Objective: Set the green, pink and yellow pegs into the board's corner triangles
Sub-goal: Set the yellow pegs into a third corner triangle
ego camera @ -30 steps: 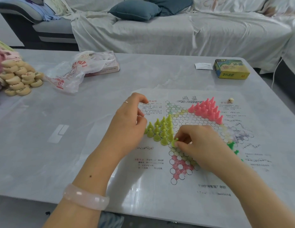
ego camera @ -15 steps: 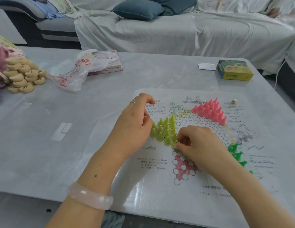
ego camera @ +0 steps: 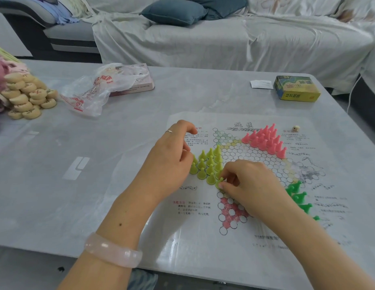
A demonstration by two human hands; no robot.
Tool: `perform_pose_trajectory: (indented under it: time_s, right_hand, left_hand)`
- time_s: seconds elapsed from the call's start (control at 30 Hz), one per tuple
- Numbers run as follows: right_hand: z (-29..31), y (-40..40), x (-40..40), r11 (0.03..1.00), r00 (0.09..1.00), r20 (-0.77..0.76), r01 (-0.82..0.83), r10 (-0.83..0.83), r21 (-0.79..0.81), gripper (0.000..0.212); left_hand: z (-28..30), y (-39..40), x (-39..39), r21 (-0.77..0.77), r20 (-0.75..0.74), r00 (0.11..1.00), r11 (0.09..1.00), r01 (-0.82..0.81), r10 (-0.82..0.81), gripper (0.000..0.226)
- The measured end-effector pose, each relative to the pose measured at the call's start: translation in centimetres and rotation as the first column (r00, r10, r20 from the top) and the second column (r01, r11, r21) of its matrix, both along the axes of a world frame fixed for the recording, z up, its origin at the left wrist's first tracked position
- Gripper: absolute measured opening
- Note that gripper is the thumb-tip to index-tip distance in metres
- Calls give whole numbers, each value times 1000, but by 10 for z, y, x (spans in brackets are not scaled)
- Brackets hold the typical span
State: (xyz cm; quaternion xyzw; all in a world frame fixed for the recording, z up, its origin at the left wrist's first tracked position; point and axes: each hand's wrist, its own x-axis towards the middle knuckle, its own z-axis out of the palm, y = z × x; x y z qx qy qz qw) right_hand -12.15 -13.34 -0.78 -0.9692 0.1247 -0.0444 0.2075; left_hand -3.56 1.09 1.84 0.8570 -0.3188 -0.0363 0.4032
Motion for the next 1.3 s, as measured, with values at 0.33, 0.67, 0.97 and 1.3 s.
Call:
perform_pose_trajectory:
  time_s: [0.33, 0.67, 0.97, 1.3]
  right_hand:
    - [6, -3, -5, 999, 999, -28, -17, 17, 28, 13]
    - [50, -39, -31, 982, 995, 16, 95, -99, 161, 7]
    - [39, -147, 0, 896, 897, 83, 439, -434, -68, 28]
    - [-3, -174, 31, 904, 936, -70, 312, -345, -293, 36]
  left_hand:
    - [0, 0, 0, 14, 28, 1000, 1000, 13, -13, 37]
    - [-4, -5, 3, 24, 23, 999, 999, 34, -35, 37]
    - [-8, -17, 8, 32, 122, 991, 998, 45, -49, 29]
    - [-13, -23, 17, 48, 189, 980, 997, 57, -65, 28]
